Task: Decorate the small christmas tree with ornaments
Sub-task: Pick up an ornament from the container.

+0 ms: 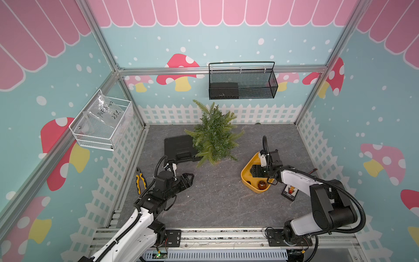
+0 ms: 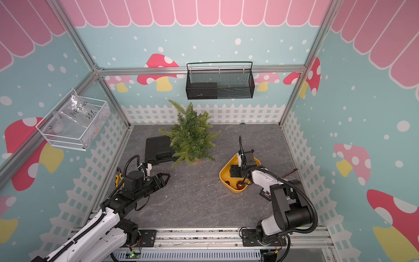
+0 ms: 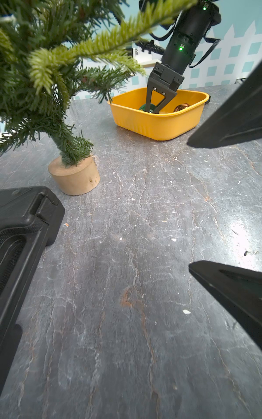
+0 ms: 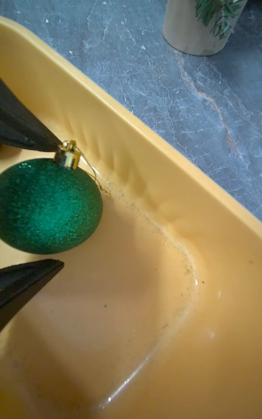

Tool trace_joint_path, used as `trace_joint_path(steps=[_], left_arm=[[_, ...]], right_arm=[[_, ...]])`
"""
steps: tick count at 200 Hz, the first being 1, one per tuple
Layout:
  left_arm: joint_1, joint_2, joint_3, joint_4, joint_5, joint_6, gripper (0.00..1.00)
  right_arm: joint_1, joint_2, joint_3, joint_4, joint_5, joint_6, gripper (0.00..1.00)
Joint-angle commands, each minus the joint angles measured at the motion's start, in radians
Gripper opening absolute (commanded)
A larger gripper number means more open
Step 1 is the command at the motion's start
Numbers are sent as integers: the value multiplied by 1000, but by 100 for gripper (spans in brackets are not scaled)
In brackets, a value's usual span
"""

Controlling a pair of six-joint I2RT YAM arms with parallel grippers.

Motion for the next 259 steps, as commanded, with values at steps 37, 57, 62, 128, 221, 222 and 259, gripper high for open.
trace_joint_path(steps=[37, 57, 62, 128, 221, 222, 259], left_arm=[[-5, -15, -12, 9, -11, -19, 80], [-6, -16, 0, 9, -1, -18, 80], [-5, -18, 3, 9, 3, -17, 80], [-36, -66, 141, -9, 70, 23, 79], [-163, 18, 460, 58, 239, 130, 63], [-163, 20, 462, 59, 242, 131, 63], [-163, 99, 523, 122, 310, 146, 56]], right_arm=[[21, 12, 25, -46, 33, -37, 62], [23, -6, 42, -68, 46, -41, 57], [23, -14, 48, -78, 53, -44, 57], [77, -206, 277, -374, 120, -139, 54], [386, -189, 713, -648, 212, -248, 53], [387, -189, 716, -649, 211, -248, 53], [451, -188, 809, -649, 164, -280, 53]])
